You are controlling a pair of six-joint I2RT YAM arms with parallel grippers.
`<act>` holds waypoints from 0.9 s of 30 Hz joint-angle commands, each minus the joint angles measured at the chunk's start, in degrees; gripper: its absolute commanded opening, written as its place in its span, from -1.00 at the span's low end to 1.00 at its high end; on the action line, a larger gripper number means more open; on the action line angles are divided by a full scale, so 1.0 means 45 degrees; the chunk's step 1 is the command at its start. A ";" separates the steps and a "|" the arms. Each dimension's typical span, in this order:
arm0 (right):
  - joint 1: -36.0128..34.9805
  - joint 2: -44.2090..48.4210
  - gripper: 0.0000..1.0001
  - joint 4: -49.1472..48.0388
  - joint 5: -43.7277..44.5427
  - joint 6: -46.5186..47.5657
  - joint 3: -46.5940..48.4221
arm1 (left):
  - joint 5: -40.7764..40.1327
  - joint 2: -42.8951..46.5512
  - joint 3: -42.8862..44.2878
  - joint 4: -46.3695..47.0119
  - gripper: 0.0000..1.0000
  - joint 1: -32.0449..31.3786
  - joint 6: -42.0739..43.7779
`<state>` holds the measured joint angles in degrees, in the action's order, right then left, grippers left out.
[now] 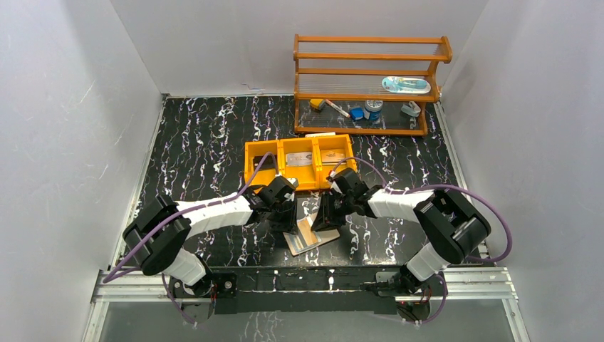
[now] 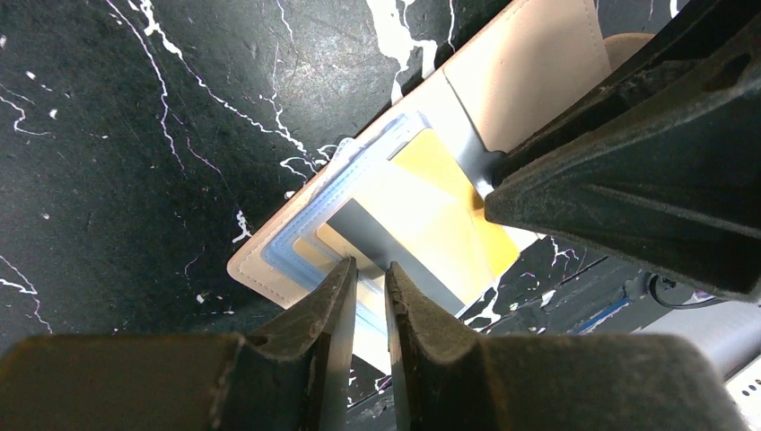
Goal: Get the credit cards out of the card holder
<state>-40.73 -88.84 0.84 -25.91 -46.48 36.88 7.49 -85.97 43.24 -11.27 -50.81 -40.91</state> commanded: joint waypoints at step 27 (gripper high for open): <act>0.0144 0.1404 -0.88 -0.0418 0.0445 -0.0158 -0.1198 | -0.0852 -0.0400 -0.1554 -0.1131 -0.64 -0.0395 0.0203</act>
<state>-40.82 -84.38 -1.54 -26.09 -46.54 32.75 6.85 -84.73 41.30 -9.04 -51.29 -41.15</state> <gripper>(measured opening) 0.074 0.184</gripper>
